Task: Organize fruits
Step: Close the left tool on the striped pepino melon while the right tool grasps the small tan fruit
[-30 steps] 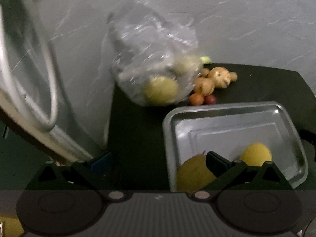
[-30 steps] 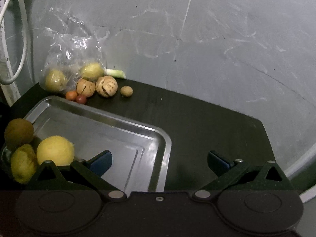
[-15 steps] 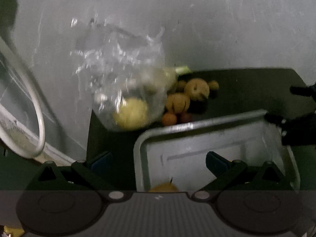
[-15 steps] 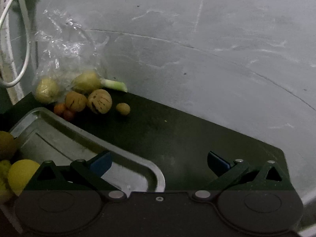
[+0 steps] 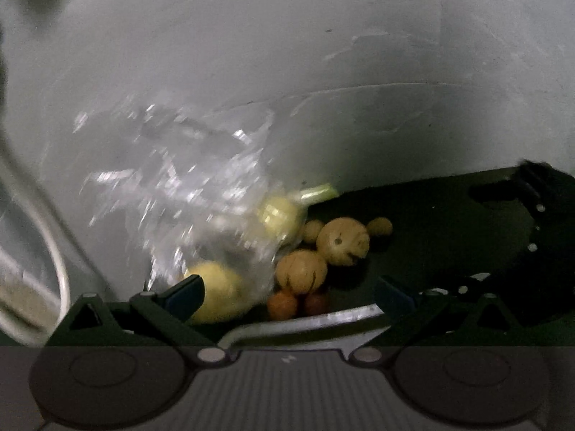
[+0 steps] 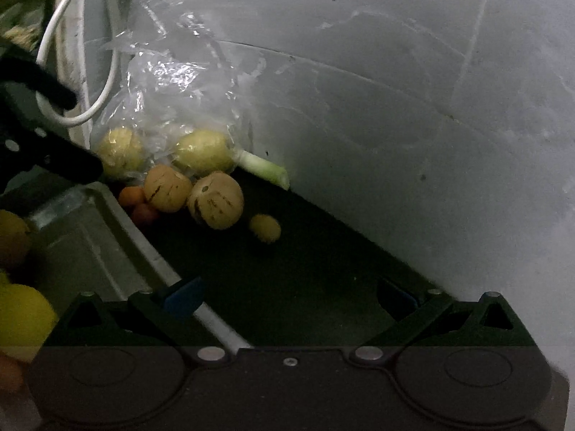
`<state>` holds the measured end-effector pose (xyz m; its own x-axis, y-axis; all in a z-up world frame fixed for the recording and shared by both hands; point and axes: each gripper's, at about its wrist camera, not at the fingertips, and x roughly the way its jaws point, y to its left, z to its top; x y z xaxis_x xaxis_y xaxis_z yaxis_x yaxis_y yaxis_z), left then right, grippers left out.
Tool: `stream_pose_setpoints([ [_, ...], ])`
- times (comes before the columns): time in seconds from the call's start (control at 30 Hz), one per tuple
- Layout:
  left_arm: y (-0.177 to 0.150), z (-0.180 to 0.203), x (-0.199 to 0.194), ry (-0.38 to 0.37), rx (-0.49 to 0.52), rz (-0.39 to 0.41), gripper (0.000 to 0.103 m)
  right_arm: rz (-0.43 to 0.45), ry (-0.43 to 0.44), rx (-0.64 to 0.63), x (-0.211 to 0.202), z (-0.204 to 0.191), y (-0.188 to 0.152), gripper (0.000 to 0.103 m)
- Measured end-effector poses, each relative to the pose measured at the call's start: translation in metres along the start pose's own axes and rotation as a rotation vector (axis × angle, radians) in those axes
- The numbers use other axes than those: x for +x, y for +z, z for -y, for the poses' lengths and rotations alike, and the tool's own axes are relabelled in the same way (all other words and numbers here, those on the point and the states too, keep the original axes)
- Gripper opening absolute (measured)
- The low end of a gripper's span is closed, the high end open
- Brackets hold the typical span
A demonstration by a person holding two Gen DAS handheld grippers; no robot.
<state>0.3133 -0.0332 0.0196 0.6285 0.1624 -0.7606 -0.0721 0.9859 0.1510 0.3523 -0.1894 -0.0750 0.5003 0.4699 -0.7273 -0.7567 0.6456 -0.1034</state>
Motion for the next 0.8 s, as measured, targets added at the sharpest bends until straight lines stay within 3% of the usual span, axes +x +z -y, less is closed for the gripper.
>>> stream_pose_setpoints([
  [0.07, 0.004, 0.005, 0.004, -0.018, 0.049, 0.032, 0.102, 0.01, 0.036, -0.013, 0.008, 0.004, 0.003, 0.096],
  [0.23, 0.014, 0.01, 0.006, -0.084, 0.063, 0.065, 0.102, 0.009, 0.143, -0.042, 0.024, 0.015, 0.011, 0.089],
  [0.33, 0.02, 0.013, 0.009, -0.086, 0.103, 0.067, 0.103, 0.011, 0.193, -0.048, 0.032, 0.019, 0.016, 0.086],
  [0.63, 0.023, 0.041, 0.024, -0.07, 0.407, 0.092, 0.102, 0.013, 0.254, -0.051, 0.053, 0.021, 0.021, 0.054],
  [0.8, 0.023, 0.054, 0.035, -0.082, 0.458, 0.075, 0.102, 0.0, 0.25, -0.046, 0.062, 0.019, 0.027, 0.039],
])
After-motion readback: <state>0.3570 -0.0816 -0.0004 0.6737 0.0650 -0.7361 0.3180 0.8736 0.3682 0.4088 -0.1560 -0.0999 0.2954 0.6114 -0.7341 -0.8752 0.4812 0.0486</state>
